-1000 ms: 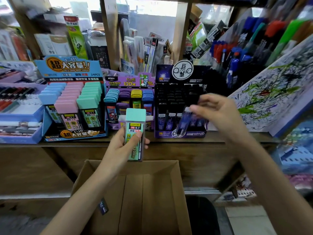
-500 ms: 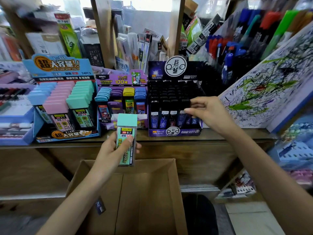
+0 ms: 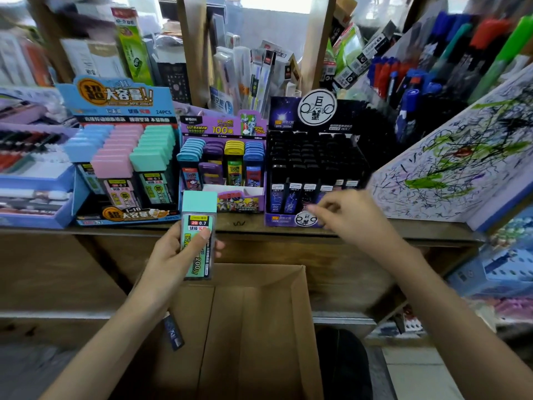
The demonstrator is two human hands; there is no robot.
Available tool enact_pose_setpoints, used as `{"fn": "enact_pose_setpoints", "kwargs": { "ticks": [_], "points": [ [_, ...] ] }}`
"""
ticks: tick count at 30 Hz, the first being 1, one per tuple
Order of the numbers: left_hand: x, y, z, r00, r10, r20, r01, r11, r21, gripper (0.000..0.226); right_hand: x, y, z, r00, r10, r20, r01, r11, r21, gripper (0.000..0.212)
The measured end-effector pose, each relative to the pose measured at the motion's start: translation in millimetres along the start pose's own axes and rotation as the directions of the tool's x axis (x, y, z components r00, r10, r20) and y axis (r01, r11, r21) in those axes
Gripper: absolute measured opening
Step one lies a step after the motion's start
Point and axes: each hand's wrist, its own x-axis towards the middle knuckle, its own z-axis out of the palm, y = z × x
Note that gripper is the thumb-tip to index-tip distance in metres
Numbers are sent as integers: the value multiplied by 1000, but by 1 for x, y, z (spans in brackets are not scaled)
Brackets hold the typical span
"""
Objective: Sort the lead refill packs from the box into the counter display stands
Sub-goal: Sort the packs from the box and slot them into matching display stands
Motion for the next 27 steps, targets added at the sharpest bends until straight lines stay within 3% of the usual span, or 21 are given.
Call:
{"fn": "enact_pose_setpoints", "kwargs": {
  "ticks": [5,11,15,18,23,27],
  "points": [
    [-19,-26,-59,988,-71,-140,76,997,27,18,-19,-30,107,959,-66,277,-18,957,291,9],
    [-53,-66,-130,930,-185,-316,211,976,48,16,-26,-60,259,821,46,569,-274,906,322,20],
    [-66,-82,-154,898,-269,-348,289,957,6,29,-32,-79,328,784,178,595,-408,870,277,27],
    [-70,-90,-162,889,-304,-344,305,951,-52,25,-37,-92,365,776,266,572,-467,851,238,31],
    [-69,-100,-164,879,-315,-359,305,949,-85,16,-42,-101,392,824,210,527,-248,969,2,47],
    [-66,-101,-160,883,-326,-336,307,945,-111,14,-40,-106,396,817,250,520,-232,967,-101,44]
  ]
}}
